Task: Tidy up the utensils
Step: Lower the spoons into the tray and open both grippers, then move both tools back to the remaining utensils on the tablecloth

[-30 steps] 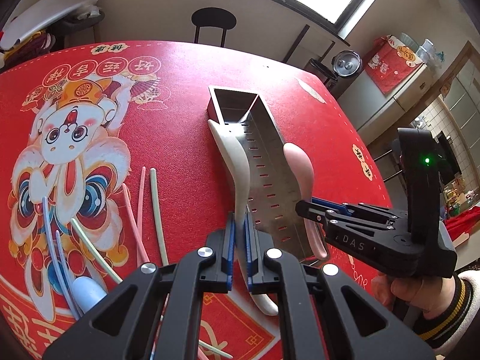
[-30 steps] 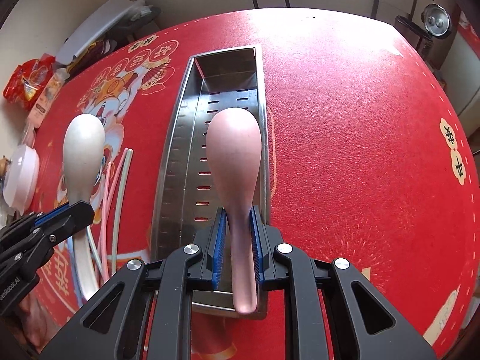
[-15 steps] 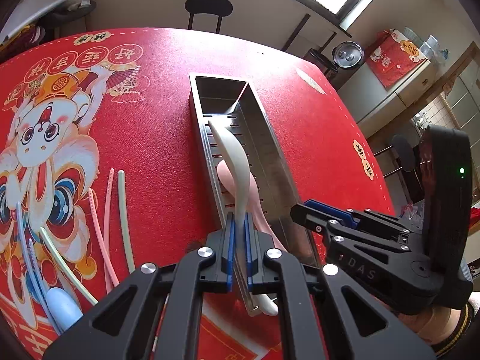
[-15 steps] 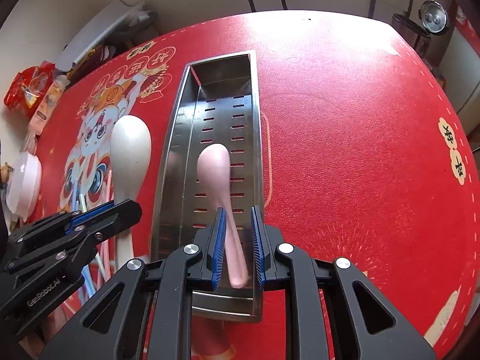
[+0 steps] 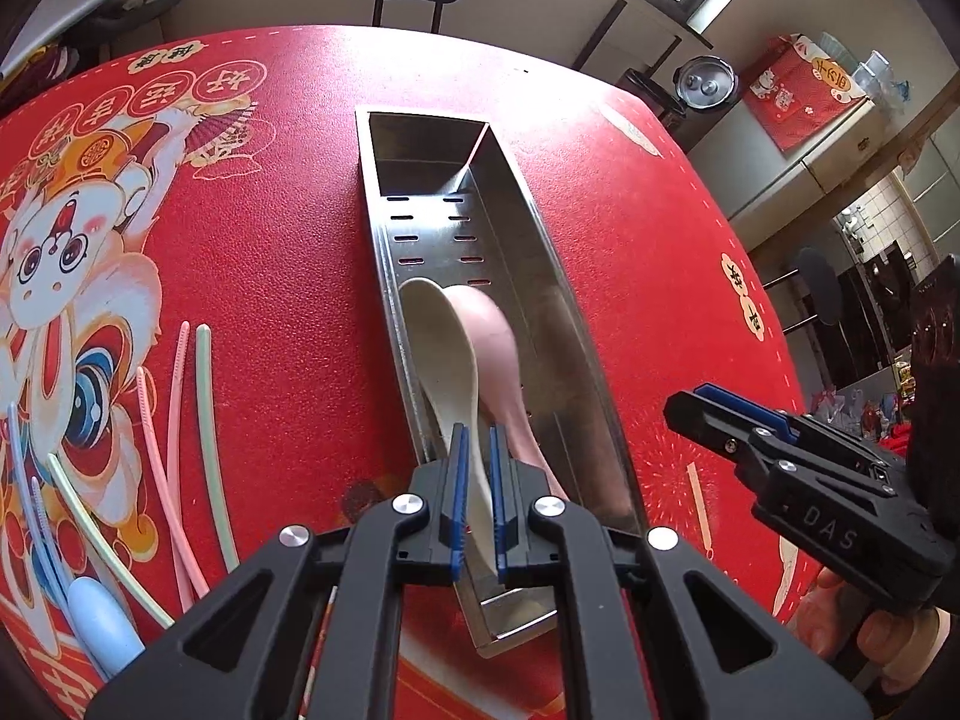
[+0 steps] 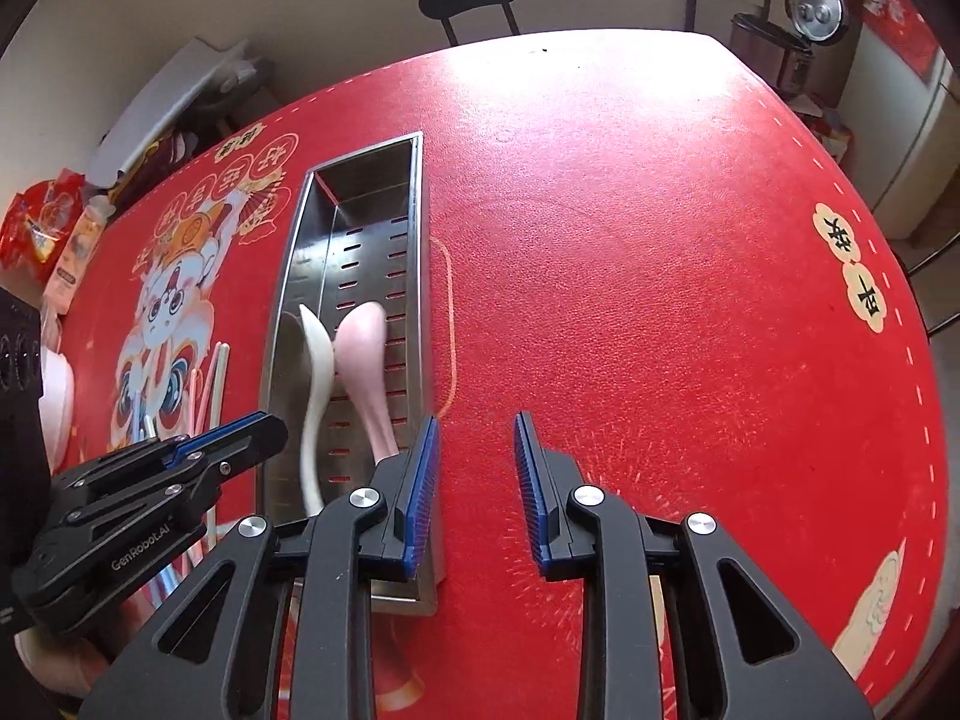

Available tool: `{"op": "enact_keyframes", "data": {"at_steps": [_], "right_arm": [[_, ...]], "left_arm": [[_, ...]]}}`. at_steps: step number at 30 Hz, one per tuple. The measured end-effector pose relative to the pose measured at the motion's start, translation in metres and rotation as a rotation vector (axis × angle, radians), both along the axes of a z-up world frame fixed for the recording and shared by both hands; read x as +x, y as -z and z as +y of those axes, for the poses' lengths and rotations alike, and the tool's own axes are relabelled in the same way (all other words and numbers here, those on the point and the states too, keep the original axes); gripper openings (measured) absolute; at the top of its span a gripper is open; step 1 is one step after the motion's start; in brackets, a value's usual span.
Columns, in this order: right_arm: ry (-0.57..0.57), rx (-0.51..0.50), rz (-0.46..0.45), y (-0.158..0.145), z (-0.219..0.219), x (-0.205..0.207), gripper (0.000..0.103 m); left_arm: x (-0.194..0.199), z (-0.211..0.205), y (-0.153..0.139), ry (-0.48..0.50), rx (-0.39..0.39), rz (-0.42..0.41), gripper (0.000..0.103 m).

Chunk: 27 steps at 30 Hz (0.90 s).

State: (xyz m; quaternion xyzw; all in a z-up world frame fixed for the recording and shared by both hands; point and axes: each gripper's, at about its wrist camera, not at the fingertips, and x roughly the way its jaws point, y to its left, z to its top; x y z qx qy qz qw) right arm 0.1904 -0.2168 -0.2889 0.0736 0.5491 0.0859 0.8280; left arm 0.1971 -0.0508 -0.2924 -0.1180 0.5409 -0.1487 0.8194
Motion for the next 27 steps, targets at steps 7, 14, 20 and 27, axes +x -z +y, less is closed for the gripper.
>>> {"op": "enact_keyframes", "data": {"at_steps": [7, 14, 20, 27], "right_arm": [[0.007, 0.024, -0.010, -0.006, 0.004, -0.005, 0.026], [-0.009, 0.055, -0.048, -0.018, 0.019, -0.019, 0.026], [-0.047, 0.073, -0.075, -0.022, 0.042, -0.032, 0.026], [-0.112, 0.085, -0.075, -0.019, 0.073, -0.040, 0.026]], "left_arm": [[-0.007, 0.013, -0.016, -0.001, 0.001, -0.044, 0.009], [-0.031, 0.057, -0.043, -0.031, 0.044, -0.114, 0.018], [-0.066, 0.112, -0.055, -0.075, 0.113, -0.137, 0.022], [-0.111, 0.174, -0.046, -0.189, 0.144, -0.104, 0.022]]}}
